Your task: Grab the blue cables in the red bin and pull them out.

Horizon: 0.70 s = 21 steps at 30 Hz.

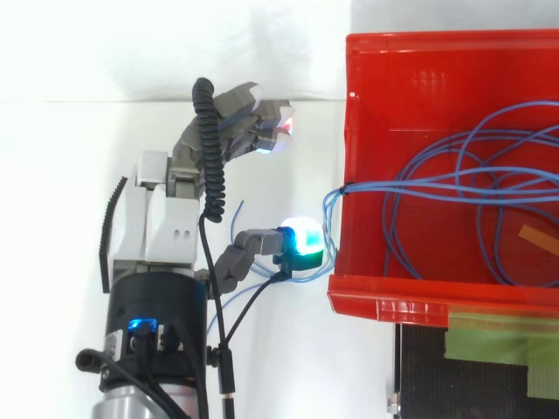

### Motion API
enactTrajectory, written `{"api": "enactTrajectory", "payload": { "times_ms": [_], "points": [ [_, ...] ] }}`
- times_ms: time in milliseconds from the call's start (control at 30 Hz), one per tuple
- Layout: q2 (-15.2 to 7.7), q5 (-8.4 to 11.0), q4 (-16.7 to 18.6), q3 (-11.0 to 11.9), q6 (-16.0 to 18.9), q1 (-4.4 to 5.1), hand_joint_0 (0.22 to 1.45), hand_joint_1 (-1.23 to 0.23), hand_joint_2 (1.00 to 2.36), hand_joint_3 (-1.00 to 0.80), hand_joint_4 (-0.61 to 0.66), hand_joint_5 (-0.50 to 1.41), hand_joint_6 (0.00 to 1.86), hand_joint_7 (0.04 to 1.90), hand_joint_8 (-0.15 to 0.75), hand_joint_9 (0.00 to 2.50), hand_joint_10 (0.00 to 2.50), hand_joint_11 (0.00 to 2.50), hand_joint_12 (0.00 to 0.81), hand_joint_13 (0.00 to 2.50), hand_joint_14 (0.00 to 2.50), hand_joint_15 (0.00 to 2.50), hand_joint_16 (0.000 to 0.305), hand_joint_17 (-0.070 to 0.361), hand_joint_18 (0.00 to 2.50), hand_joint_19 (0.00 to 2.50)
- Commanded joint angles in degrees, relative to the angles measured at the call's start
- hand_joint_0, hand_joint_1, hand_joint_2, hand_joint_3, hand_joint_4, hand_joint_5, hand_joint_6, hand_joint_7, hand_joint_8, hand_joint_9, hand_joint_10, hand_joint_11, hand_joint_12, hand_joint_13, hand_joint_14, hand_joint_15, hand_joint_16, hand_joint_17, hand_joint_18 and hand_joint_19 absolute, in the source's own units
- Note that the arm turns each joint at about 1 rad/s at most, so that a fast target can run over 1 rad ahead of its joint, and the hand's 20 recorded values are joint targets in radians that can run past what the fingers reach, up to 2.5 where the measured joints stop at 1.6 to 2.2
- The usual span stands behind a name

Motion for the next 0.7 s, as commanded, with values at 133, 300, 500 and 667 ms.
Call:
{"api": "enactTrajectory", "payload": {
  "times_ms": [133, 300, 500, 667],
  "points": [
    [0.0, 0.09, -0.9, -0.8, 0.0, -0.08, 0.77, -1.03, 1.00, -1.00, 0.03, 0.52, 0.01, 0.43, 0.226, 0.73, 0.02, 0.91, 0.337, 0.65, 0.02, 0.60, 0.046, 0.104, 0.47, 0.48],
    [0.0, 0.18, -0.8, -0.9, 0.1, -0.34, 0.77, -1.03, 1.00, -1.00, 0.04, 0.52, 0.01, 0.43, 0.229, 0.73, 0.02, 0.90, 0.339, 0.65, 0.02, 0.59, 0.046, 0.104, 0.47, 0.47],
    [0.0, 0.00, -0.8, -0.9, 0.0, -0.52, 0.77, -1.03, 1.00, -1.00, 0.04, 0.52, 0.01, 0.43, 0.229, 0.73, 0.02, 0.89, 0.340, 0.65, 0.02, 0.59, 0.046, 0.104, 0.47, 0.47],
    [0.0, 0.00, -0.8, -0.9, 0.0, -0.52, 0.77, -1.03, 1.00, -1.00, 0.04, 0.52, 0.01, 0.43, 0.227, 0.73, 0.02, 0.90, 0.340, 0.66, 0.02, 0.59, 0.046, 0.104, 0.47, 0.48]
  ]
}}
